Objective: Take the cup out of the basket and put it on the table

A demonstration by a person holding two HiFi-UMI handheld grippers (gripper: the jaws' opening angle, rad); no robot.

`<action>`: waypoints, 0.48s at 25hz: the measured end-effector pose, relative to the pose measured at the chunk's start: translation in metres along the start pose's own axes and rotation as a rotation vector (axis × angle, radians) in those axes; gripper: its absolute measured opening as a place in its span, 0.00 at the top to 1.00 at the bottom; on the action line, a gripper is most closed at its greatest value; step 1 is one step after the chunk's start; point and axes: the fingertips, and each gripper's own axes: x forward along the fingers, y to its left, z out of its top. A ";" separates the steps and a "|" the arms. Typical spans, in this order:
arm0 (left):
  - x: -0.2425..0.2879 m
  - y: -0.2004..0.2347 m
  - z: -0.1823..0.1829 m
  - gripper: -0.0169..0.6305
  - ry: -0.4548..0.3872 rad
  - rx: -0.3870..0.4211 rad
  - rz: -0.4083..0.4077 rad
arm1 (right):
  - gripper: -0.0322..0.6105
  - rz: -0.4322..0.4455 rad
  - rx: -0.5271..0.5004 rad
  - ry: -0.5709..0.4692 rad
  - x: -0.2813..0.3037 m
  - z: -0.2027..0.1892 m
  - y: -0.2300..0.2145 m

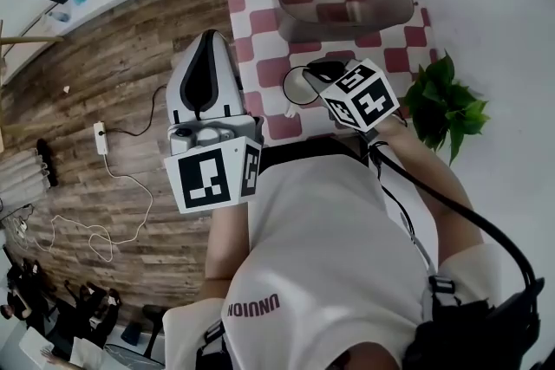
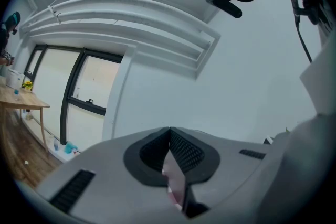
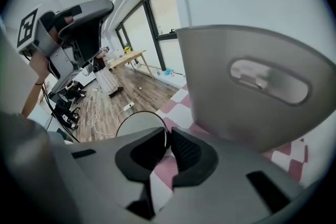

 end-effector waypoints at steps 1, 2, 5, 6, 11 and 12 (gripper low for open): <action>0.000 0.000 0.000 0.95 0.001 0.001 -0.001 | 0.87 -0.003 0.001 0.009 0.003 -0.003 -0.001; 0.000 0.000 0.000 0.95 0.002 0.002 -0.002 | 0.87 -0.006 0.002 0.016 0.007 -0.005 -0.001; 0.000 0.000 -0.001 0.95 0.007 0.000 -0.002 | 0.87 -0.013 0.012 0.035 0.013 -0.012 -0.004; 0.000 -0.001 -0.002 0.95 0.008 -0.002 -0.002 | 0.87 -0.014 0.014 0.041 0.014 -0.014 -0.005; 0.000 0.002 -0.003 0.95 0.012 -0.007 0.007 | 0.87 -0.021 0.010 0.061 0.020 -0.021 -0.011; 0.001 0.003 -0.003 0.95 0.012 -0.008 0.010 | 0.87 -0.021 0.012 0.066 0.021 -0.022 -0.011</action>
